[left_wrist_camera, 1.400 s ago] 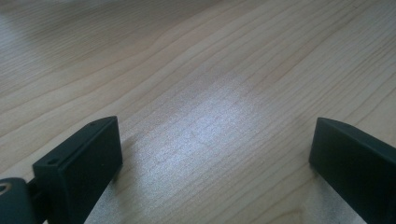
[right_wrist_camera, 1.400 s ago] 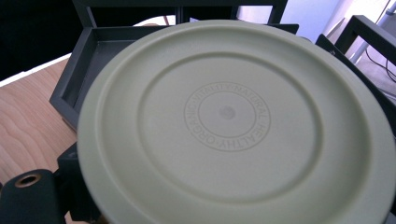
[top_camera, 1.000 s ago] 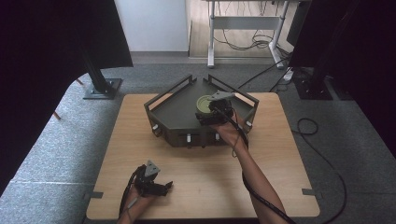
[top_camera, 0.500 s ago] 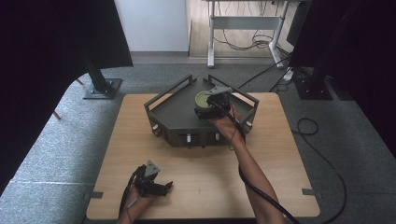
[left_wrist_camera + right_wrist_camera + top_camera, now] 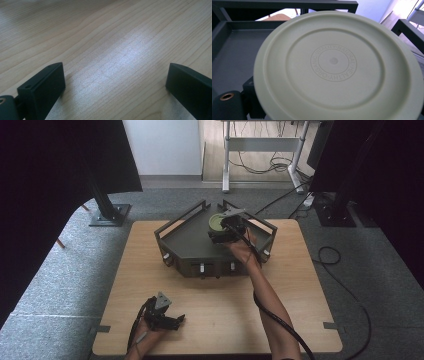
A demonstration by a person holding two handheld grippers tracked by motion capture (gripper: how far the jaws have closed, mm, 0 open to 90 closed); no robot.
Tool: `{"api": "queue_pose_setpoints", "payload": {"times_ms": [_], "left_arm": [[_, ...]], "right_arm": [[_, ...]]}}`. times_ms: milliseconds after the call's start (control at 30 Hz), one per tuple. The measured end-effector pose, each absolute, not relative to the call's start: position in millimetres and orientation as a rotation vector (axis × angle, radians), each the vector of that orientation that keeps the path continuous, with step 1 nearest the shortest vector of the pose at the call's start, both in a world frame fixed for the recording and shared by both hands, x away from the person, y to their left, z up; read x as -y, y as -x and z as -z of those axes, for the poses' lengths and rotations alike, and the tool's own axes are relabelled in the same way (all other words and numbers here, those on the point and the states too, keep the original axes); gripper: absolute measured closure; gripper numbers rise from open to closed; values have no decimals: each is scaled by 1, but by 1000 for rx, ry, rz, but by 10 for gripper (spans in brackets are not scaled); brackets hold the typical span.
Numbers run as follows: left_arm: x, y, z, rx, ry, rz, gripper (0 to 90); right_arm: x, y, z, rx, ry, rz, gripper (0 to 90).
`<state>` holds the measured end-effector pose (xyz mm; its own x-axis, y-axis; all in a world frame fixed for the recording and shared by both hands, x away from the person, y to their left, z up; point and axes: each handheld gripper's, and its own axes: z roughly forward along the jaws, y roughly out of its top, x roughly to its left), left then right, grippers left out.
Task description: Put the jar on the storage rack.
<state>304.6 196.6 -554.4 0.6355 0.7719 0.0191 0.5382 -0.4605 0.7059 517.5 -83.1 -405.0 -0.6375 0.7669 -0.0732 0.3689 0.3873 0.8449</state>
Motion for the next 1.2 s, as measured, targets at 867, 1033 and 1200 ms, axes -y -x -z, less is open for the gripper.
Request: {"api": "queue_pose_setpoints", "payload": {"times_ms": [867,1033,1200], "left_arm": [[-196,-304,554,-1016,-2177,-440,21],[-196,-304,554,-1015,-2177,-440,21],[-196,-304,554,-1015,-2177,-440,21]], "right_arm": [[83,-531,411,-2240,-992,-1137,92],[84,-531,411,-2245,-994,-1137,91],[84,-533,411,-2255,-1007,-1141,21]]}}
